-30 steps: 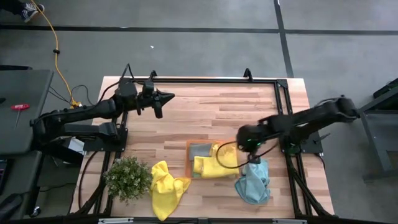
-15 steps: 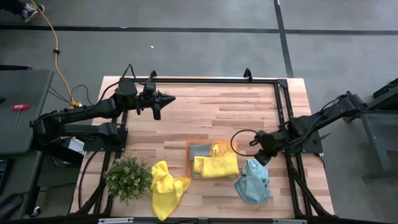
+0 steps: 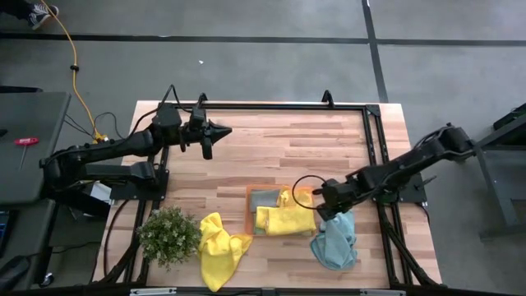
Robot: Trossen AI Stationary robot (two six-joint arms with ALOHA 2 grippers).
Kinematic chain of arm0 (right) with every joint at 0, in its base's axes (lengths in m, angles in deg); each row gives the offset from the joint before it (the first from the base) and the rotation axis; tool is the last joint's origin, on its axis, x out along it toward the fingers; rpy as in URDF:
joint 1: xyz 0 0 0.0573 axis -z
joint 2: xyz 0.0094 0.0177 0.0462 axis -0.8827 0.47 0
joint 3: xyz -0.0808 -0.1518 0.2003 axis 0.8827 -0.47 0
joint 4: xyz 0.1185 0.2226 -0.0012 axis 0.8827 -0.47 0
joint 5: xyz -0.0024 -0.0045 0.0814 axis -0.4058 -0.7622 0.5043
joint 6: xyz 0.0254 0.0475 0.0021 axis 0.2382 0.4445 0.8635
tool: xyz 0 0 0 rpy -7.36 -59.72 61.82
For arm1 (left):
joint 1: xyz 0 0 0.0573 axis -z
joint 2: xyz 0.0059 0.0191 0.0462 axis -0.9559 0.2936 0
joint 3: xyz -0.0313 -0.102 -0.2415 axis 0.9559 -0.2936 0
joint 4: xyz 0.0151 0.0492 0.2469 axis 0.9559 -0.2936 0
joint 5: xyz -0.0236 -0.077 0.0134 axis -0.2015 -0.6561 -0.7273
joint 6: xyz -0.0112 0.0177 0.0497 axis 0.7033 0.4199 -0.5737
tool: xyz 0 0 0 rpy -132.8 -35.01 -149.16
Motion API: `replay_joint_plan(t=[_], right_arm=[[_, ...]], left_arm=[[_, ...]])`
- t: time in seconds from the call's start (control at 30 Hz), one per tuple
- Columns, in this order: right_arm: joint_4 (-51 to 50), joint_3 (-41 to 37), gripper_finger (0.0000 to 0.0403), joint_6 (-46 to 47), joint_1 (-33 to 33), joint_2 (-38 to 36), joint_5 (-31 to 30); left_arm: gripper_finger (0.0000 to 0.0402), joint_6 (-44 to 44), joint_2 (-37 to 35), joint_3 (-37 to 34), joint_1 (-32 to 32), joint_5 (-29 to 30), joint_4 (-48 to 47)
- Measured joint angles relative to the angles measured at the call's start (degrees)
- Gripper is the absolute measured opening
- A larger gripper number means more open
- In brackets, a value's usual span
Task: Fold microfiber towels
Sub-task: Fold the blue microfiber towel
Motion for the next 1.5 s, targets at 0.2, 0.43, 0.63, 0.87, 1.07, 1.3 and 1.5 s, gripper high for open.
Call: replay_joint_plan(t=[0.2, 0.43, 0.63, 0.87, 1.07, 1.3, 1.5], right_arm=[[-0.3, 0.0, 0.022, 3.9, 0.0, 4.3, 0.6], [-6.2, 1.6, 0.0106, 3.0, 1.3, 2.7, 0.8], [-23.5, 6.6, 0.0019, -2.8, 7.1, -7.3, -5.1], [-38.7, 17.6, 0.0002, -13.1, 23.7, -20.4, -21.0], [-26.7, 27.3, 0.0001, -32.2, 38.4, -19.7, -24.5], [-1.7, 29.8, 0.0, -45.2, 45.5, -9.0, -11.9], [10.3, 29.7, 0.0, -45.5, 45.0, 4.6, -7.8]], left_arm=[[0.0, 0.0, 0.0, 0.0, 0.0, 0.0, 0.0], [0.0, -0.2, 0.0, 0.0, -0.2, 0.1, 0.4], [0.0, -0.5, 0.0, 0.0, -2.2, 0.1, 4.5], [0.0, -3.7, 0.0, 3.4, -4.5, 0.1, 4.6], [0.0, -4.5, 0.0, 4.8, -5.8, 0.1, 4.5], [0.0, -5.6, 0.0, 4.9, -5.7, 3.2, 2.8], [0.0019, -9.7, 1.4, 4.9, -4.0, 11.3, -7.9]])
